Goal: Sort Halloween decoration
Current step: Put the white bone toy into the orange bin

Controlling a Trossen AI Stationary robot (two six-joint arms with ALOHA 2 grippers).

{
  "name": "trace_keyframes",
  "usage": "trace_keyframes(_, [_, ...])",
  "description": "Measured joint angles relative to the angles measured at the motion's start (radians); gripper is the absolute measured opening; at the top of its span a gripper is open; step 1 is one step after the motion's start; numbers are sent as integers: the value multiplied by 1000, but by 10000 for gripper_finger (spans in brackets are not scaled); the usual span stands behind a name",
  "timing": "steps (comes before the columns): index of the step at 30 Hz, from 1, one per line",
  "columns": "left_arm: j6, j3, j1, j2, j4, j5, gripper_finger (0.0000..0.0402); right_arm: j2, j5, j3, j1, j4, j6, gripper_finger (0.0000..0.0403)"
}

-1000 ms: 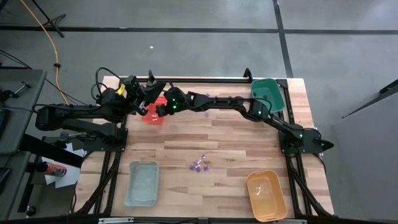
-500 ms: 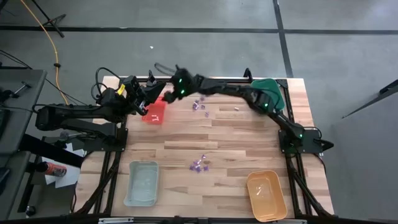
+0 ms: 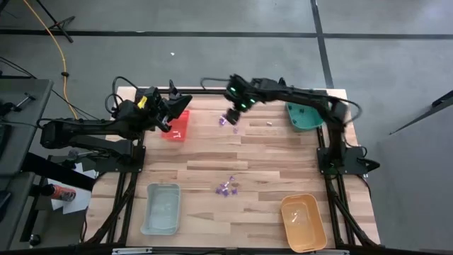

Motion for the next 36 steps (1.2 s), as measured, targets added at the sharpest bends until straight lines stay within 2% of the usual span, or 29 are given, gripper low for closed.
trace_keyframes(4, [0,0,0,0,-55,0,0,-209,-39,-331,48,149,83,236])
trace_keyframes(7, [12,0,0,0,-103,-10,0,-345,-50,-525,95,245,180,236])
trace_keyframes(11, [76,0,0,0,-161,-33,0,-466,-32,-698,145,356,339,236])
trace_keyframes(14, [85,0,0,0,-183,-88,0,-520,29,-751,165,389,416,236])
trace_keyframes(17, [74,0,16,6,-201,-137,0,-537,75,-740,148,350,462,236])
trace_keyframes(20, [-11,23,64,34,-292,-117,0,-508,91,-639,92,197,459,236])
trace_keyframes(24, [-53,95,114,94,-504,-12,0,-394,101,-457,-2,-69,273,236])
trace_keyframes(27, [-61,125,119,134,-581,47,0,-291,117,-359,-59,-191,117,236])
trace_keyframes(32, [-101,129,107,165,-599,160,0,-142,127,-321,-117,-241,-20,236])
trace_keyframes(36, [-106,129,79,167,-660,182,0,-67,150,-334,-139,-248,-66,236])
